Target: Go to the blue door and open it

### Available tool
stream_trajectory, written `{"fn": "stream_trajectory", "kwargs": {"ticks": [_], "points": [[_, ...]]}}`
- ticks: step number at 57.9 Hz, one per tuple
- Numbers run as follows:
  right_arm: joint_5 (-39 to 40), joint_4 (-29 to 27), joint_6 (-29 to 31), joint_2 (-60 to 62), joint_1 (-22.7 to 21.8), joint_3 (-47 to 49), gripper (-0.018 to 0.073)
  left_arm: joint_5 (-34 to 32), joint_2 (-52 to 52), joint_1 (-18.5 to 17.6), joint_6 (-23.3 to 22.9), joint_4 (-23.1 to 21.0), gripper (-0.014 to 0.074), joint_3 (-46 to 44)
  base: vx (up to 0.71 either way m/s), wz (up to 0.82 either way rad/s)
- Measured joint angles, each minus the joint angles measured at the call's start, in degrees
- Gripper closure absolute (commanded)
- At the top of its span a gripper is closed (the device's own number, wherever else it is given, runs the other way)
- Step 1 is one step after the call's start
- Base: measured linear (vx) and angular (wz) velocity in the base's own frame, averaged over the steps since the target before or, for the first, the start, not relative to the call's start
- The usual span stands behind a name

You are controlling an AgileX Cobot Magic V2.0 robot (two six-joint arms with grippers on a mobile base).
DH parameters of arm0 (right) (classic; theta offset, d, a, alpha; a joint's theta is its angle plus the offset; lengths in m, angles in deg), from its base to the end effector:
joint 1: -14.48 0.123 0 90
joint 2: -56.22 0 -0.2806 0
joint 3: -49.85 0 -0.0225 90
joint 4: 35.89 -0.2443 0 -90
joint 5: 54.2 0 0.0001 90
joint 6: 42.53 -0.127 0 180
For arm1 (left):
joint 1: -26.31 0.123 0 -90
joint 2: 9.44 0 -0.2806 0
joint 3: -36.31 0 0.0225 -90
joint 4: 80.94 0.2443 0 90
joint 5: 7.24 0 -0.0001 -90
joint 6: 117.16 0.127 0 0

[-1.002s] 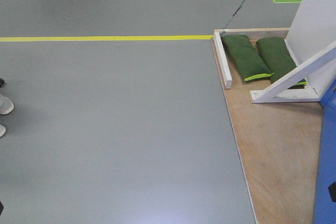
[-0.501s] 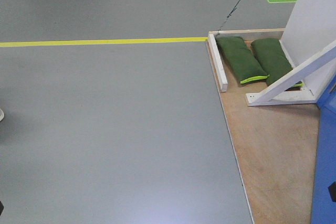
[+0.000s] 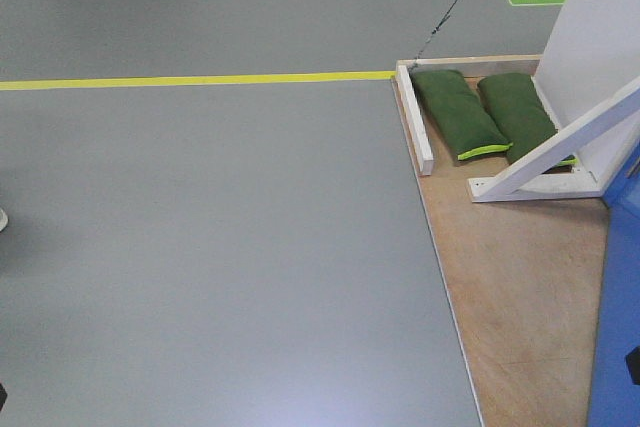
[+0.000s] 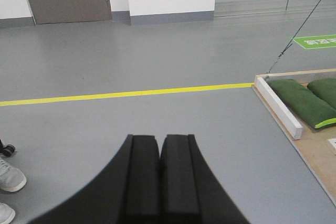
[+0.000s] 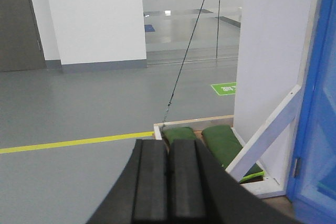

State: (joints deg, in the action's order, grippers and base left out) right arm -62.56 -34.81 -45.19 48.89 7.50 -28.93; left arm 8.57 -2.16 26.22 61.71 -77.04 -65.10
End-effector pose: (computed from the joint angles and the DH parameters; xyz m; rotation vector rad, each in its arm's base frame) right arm 0.0898 -0.0113 0.1878 0.1253 1.6445 -0.0740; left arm 0.0881 0.0022 0.1729 0.0286 1.7740 0.0484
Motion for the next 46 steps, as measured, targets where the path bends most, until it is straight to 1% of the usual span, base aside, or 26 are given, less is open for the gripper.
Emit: {"fn": "stream_trajectory", "kwargs": {"ticks": [4, 7, 8, 18, 30, 34, 40, 46], "points": [[-1.3, -2.1, 0.0, 0.0, 0.0, 0.8, 0.0547, 0.0, 0.0, 0.0, 0.0, 0.0, 0.0524, 0.0, 0.0, 0.0], [-2.7, -3.3, 0.0, 0.0, 0.0, 3.2, 0.0547, 0.0, 0.0, 0.0, 0.0, 0.0, 0.0524, 0.0, 0.0, 0.0], [-5.8, -4.2, 0.0, -0.9, 0.0, 19.1, 0.0547, 0.0, 0.0, 0.0, 0.0, 0.0, 0.0524, 0.0, 0.0, 0.0], [-6.1, -4.3, 0.0, -7.8, 0.0, 37.5, 0.0547, 0.0, 0.0, 0.0, 0.0, 0.0, 0.0524, 0.0, 0.0, 0.0], [-5.3, -4.3, 0.0, -23.0, 0.0, 64.7, 0.0547, 0.0, 0.0, 0.0, 0.0, 0.0, 0.0524, 0.0, 0.0, 0.0], [-4.5, -4.3, 0.0, -27.9, 0.0, 72.4, 0.0547, 0.0, 0.0, 0.0, 0.0, 0.0, 0.0524, 0.0, 0.0, 0.0], [-3.7, -4.3, 0.0, -33.7, 0.0, 81.5, 0.0547, 0.0, 0.0, 0.0, 0.0, 0.0, 0.0524, 0.0, 0.0, 0.0], [-3.5, -4.5, 0.0, -37.0, -0.3, 87.5, 0.0547, 0.0, 0.0, 0.0, 0.0, 0.0, 0.0524, 0.0, 0.0, 0.0]]}}
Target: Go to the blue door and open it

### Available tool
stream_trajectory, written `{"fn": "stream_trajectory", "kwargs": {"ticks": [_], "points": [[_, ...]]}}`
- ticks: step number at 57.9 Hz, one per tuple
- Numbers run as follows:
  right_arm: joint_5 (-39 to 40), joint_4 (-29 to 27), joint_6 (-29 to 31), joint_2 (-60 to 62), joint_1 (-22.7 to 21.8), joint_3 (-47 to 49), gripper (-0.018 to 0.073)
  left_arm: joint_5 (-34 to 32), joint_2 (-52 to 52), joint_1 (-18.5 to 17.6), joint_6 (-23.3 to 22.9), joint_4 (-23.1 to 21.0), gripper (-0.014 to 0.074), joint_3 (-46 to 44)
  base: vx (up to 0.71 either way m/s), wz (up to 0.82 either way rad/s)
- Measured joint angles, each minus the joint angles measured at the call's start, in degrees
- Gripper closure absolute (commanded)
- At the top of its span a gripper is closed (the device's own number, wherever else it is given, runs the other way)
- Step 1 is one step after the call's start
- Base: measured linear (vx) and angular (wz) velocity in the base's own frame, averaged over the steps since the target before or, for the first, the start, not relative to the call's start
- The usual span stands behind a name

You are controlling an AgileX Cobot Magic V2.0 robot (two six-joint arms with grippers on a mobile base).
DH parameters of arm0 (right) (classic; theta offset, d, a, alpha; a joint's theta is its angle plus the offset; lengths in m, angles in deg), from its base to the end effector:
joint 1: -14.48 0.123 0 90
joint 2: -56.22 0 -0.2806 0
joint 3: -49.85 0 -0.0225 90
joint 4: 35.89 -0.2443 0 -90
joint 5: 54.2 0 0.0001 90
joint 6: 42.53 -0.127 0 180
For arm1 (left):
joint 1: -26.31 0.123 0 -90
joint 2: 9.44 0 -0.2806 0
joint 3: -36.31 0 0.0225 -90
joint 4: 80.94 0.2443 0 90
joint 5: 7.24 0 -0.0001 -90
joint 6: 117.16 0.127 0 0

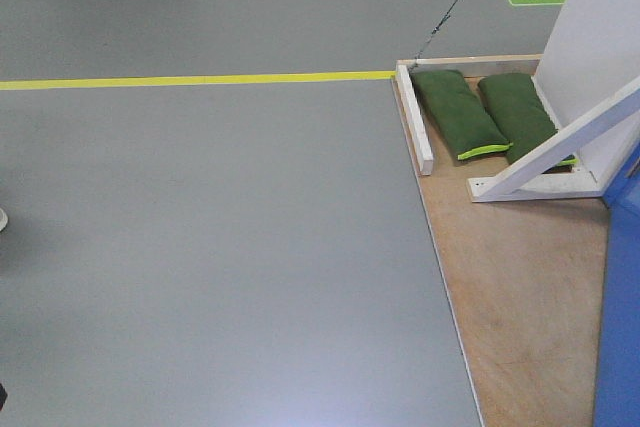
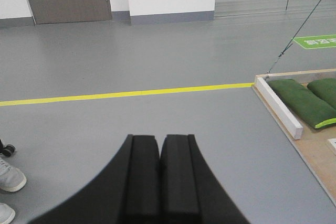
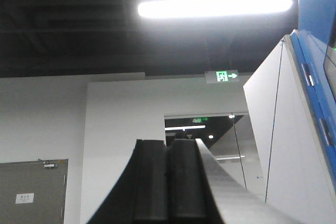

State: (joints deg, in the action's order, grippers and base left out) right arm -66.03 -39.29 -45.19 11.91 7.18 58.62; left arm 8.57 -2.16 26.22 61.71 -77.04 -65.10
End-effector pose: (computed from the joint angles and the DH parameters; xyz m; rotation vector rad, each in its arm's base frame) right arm 0.0164 -0.0005 0.6168 0.0842 0.8222 -0.0166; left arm 0.0881 0.0022 0.1729 0.0286 1.7740 0.0484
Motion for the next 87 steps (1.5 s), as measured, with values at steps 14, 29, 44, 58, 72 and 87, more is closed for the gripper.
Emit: {"fn": "stream_trajectory", "kwargs": {"ticks": [14, 29, 44, 58, 72, 87], "points": [[-1.6, -18.1, 0.0, -1.5, -13.8, 4.2, 0.0547, 0.0, 0.0, 0.0, 0.0, 0.0, 0.0524, 0.0, 0.0, 0.0], [-4.9, -41.3, 0.0, -1.5, -30.5, 4.2, 0.0547, 0.0, 0.0, 0.0, 0.0, 0.0, 0.0524, 0.0, 0.0, 0.0], [-1.0, -42.7, 0.0, -2.6, -34.6, 4.2, 0.0547, 0.0, 0.0, 0.0, 0.0, 0.0, 0.0524, 0.0, 0.0, 0.0], [4.1, -43.1, 0.0, -4.8, -34.6, 4.2, 0.0547, 0.0, 0.0, 0.0, 0.0, 0.0, 0.0524, 0.0, 0.0, 0.0], [4.2, -43.1, 0.0, -8.0, -34.6, 4.1, 0.0547, 0.0, 0.0, 0.0, 0.0, 0.0, 0.0524, 0.0, 0.0, 0.0], [6.8, -38.7, 0.0, -12.2, -34.7, 4.1, 0.0547, 0.0, 0.0, 0.0, 0.0, 0.0, 0.0524, 0.0, 0.0, 0.0]]}}
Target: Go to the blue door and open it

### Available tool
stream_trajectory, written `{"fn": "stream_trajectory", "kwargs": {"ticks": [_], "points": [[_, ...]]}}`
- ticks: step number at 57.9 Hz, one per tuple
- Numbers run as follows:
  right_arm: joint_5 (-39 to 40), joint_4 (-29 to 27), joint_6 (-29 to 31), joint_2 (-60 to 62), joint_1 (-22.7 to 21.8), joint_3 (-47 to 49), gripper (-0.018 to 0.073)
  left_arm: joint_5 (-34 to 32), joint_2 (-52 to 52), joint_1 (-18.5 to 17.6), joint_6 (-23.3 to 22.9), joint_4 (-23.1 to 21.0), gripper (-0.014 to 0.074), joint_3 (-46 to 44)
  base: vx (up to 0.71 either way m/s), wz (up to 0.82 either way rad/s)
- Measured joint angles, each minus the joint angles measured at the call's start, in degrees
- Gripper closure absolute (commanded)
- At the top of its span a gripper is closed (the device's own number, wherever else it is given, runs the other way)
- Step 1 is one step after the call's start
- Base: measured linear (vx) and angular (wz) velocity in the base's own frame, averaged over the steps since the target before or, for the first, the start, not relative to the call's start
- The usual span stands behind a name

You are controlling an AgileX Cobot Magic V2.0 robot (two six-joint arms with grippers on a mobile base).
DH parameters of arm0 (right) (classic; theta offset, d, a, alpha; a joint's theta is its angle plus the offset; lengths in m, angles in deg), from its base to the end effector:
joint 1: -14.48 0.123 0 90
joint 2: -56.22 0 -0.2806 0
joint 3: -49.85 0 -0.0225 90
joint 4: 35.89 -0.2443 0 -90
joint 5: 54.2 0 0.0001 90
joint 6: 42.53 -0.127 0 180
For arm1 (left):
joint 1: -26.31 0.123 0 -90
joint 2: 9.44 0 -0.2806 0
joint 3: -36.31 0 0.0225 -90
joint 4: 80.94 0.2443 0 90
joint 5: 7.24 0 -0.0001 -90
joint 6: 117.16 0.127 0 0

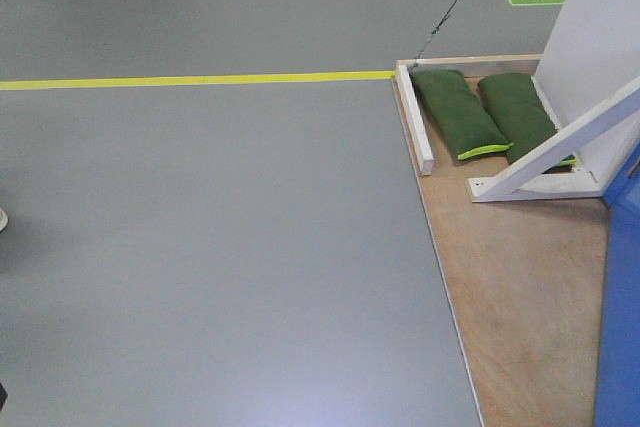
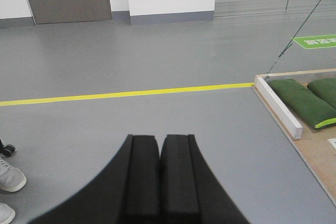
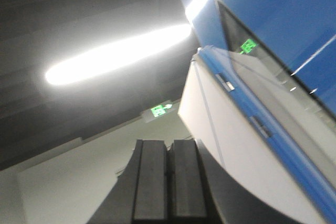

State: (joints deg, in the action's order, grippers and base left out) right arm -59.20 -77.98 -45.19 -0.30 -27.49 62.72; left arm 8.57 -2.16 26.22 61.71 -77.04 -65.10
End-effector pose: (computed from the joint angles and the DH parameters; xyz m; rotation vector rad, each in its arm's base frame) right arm 0.0726 -0.0552 0.6352 0.5268 0.6393 0.0681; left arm 0.0881 0.0022 0.1729 0.0286 1.7740 0.0484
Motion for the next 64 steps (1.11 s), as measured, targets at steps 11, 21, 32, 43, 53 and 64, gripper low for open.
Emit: {"fn": "stream_trajectory", "kwargs": {"ticks": [11, 21, 32, 43, 53, 64], "points": [[5.8, 7.3, 0.0, -1.2, -0.1, -0.2, 0.0547, 0.0, 0.0, 0.0, 0.0, 0.0, 0.0524, 0.0, 0.0, 0.0], [17.3, 15.2, 0.0, -1.0, -0.1, -0.1, 0.0547, 0.0, 0.0, 0.0, 0.0, 0.0, 0.0524, 0.0, 0.0, 0.0], [21.3, 17.2, 0.0, -0.9, -0.1, -0.1, 0.0547, 0.0, 0.0, 0.0, 0.0, 0.0, 0.0524, 0.0, 0.0, 0.0], [20.1, 17.6, 0.0, -1.0, -0.1, -0.1, 0.0547, 0.0, 0.0, 0.0, 0.0, 0.0, 0.0524, 0.0, 0.0, 0.0], [9.5, 18.3, 0.0, -1.0, -0.1, -0.1, 0.0547, 0.0, 0.0, 0.0, 0.0, 0.0, 0.0524, 0.0, 0.0, 0.0], [-3.9, 10.6, 0.0, -1.0, -0.1, -0.1, 0.0547, 0.0, 0.0, 0.0, 0.0, 0.0, 0.0524, 0.0, 0.0, 0.0]]}}
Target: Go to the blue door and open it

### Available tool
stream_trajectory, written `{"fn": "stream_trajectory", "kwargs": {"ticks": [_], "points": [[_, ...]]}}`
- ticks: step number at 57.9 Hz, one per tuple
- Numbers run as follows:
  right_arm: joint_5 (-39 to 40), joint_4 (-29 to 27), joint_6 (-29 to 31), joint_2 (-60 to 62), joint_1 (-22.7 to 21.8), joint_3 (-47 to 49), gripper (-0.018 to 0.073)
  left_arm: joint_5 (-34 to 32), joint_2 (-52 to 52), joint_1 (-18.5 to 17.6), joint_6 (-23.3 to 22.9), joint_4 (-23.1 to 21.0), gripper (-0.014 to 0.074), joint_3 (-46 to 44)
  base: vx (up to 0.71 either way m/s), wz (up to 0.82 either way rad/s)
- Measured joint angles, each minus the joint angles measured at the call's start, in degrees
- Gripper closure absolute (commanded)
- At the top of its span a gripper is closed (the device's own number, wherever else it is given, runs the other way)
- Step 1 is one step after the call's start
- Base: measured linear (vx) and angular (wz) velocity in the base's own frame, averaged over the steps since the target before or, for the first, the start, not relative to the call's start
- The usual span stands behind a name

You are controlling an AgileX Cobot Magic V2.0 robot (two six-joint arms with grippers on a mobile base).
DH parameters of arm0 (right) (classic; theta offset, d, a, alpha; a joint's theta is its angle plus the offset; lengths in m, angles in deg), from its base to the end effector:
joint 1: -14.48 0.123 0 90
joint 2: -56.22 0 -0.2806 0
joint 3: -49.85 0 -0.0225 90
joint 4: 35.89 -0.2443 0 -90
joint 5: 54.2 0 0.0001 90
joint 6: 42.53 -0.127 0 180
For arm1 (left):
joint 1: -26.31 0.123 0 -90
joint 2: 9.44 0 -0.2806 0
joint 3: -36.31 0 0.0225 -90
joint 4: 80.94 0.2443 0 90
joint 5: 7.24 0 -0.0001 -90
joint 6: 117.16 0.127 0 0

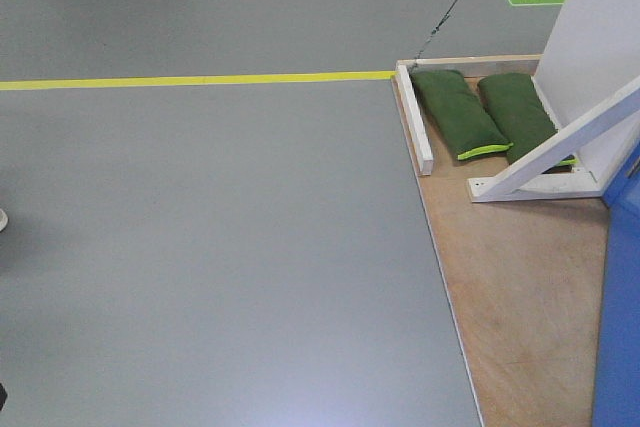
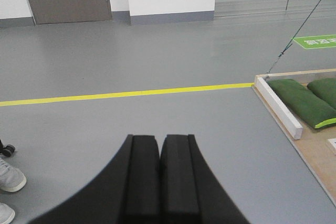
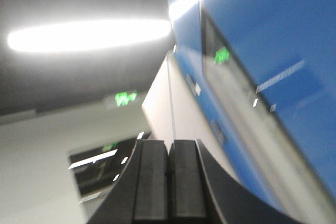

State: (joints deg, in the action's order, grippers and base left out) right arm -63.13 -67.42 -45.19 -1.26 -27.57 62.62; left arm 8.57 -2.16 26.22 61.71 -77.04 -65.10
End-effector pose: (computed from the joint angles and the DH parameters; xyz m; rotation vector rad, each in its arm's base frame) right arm 0.0851 -0.0628 0.6263 0.5023 0.7665 -0.0954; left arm 0.0881 0.0022 0.1729 0.0286 1.7740 0.0484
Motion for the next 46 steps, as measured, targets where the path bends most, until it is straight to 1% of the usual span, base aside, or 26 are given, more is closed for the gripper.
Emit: {"fn": "stream_trajectory", "kwargs": {"ticks": [6, 18, 22, 26, 31, 36, 40, 46], "points": [[-7.1, -4.8, 0.0, 0.0, 0.0, 0.0, 0.0547, 0.0, 0.0, 0.0, 0.0, 0.0, 0.0524, 0.0, 0.0, 0.0], [-23.6, -10.9, 0.0, -0.9, 0.0, -0.9, 0.0547, 0.0, 0.0, 0.0, 0.0, 0.0, 0.0524, 0.0, 0.0, 0.0], [-27.4, -13.5, 0.0, -1.0, 0.0, -2.5, 0.0547, 0.0, 0.0, 0.0, 0.0, 0.0, 0.0524, 0.0, 0.0, 0.0], [-29.7, -18.1, 0.0, -1.2, 0.0, -4.5, 0.0547, 0.0, 0.0, 0.0, 0.0, 0.0, 0.0524, 0.0, 0.0, 0.0], [-29.7, -25.2, 0.0, -1.4, 0.0, -7.0, 0.0547, 0.0, 0.0, 0.0, 0.0, 0.0, 0.0524, 0.0, 0.0, 0.0], [-26.9, -31.7, 0.0, -1.4, 0.0, -9.2, 0.0547, 0.0, 0.0, 0.0, 0.0, 0.0, 0.0524, 0.0, 0.0, 0.0], [-22.1, -35.4, 0.0, -1.1, 0.0, -10.6, 0.0547, 0.0, 0.0, 0.0, 0.0, 0.0, 0.0524, 0.0, 0.0, 0.0], [-12.3, -38.3, 0.0, -1.0, 0.0, -12.3, 0.0547, 0.0, 0.0, 0.0, 0.0, 0.0, 0.0524, 0.0, 0.0, 0.0]]}}
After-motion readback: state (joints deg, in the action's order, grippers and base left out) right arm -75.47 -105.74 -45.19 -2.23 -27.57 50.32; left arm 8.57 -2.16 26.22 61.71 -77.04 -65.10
